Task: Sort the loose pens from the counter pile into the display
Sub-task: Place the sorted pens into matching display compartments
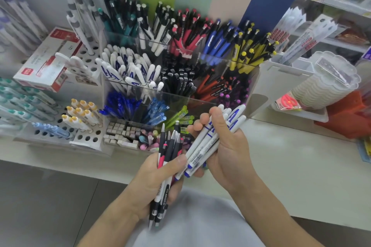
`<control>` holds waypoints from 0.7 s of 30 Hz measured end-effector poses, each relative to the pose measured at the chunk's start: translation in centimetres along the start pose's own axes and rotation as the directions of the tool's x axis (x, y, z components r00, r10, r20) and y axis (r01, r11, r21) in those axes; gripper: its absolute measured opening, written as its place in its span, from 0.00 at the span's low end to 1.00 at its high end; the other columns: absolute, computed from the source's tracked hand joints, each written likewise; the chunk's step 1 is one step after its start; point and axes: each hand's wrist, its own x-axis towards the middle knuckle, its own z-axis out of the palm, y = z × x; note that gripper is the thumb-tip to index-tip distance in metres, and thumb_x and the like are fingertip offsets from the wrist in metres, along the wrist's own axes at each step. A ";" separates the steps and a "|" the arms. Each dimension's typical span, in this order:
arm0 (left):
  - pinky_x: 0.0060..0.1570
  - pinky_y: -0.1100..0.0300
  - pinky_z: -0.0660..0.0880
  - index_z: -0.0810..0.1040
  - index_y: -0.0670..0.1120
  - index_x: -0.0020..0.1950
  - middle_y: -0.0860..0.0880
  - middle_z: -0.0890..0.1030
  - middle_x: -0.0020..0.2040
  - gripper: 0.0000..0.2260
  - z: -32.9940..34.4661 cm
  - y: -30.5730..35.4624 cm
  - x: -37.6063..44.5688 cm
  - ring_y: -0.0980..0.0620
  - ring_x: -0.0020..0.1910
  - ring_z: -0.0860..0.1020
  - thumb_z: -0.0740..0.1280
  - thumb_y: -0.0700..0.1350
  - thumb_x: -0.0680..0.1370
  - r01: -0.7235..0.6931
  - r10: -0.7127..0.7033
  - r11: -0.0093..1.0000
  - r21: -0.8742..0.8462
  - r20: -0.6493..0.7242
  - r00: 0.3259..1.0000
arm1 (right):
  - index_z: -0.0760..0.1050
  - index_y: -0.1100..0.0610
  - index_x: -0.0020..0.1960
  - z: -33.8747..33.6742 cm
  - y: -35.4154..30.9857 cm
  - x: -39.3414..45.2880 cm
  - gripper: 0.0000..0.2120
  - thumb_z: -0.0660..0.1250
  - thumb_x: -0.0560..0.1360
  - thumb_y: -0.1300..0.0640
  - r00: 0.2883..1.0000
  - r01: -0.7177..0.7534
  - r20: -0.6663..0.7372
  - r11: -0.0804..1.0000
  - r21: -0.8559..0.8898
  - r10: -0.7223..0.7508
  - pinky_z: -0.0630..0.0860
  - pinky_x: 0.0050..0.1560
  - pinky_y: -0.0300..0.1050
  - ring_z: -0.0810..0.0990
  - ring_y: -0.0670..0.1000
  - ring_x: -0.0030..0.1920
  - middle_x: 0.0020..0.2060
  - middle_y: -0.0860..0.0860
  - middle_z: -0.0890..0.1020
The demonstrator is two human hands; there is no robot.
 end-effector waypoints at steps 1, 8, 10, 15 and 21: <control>0.19 0.67 0.63 0.80 0.35 0.49 0.46 0.79 0.28 0.21 0.2 0.1 0.0 0.55 0.18 0.66 0.70 0.53 0.73 -0.009 0.009 0.999 -0.041 0.016 1.000 | 0.80 0.51 0.34 0.0 0.2 0.1 0.15 0.67 0.77 0.46 0.998 0.043 -0.048 0.990 -0.132 -0.050 0.78 0.41 0.49 0.78 0.52 0.35 0.32 0.52 0.78; 0.19 0.65 0.66 0.79 0.41 0.53 0.40 0.76 0.36 0.33 0.5 -0.3 -0.1 0.49 0.21 0.71 0.85 0.56 0.56 -0.047 0.027 0.971 -0.234 -0.084 0.996 | 0.75 0.61 0.36 0.0 0.3 0.0 0.13 0.75 0.74 0.57 0.948 0.181 -0.149 0.863 -0.472 -0.281 0.75 0.33 0.43 0.75 0.49 0.31 0.29 0.52 0.76; 0.20 0.65 0.66 0.77 0.39 0.50 0.41 0.77 0.33 0.30 0.5 -0.2 -0.2 0.48 0.22 0.73 0.84 0.53 0.58 -0.057 0.043 0.990 -0.131 -0.106 0.993 | 0.76 0.61 0.38 -0.3 0.3 0.2 0.11 0.76 0.74 0.60 0.966 0.165 -0.089 0.845 -0.508 -0.242 0.75 0.32 0.45 0.75 0.50 0.31 0.30 0.53 0.76; 0.22 0.65 0.66 0.79 0.43 0.45 0.41 0.75 0.30 0.15 -0.3 0.3 -0.4 0.47 0.22 0.73 0.79 0.47 0.64 -0.098 0.094 0.995 -0.023 -0.143 0.985 | 0.76 0.61 0.34 -1.2 -1.8 1.2 0.13 0.75 0.74 0.59 0.990 0.111 0.133 0.810 -0.575 -0.042 0.67 0.21 0.41 0.70 0.54 0.21 0.25 0.58 0.78; 0.19 0.66 0.66 0.80 0.44 0.50 0.43 0.76 0.29 0.23 -1.8 2.7 -0.8 0.52 0.21 0.71 0.82 0.56 0.64 -0.195 0.174 0.976 -0.101 -0.185 0.967 | 0.77 0.68 0.35 2.2 -4.1 2.7 0.15 0.74 0.75 0.60 0.960 0.278 0.122 0.800 -0.532 -0.253 0.65 0.20 0.39 0.69 0.53 0.19 0.25 0.60 0.79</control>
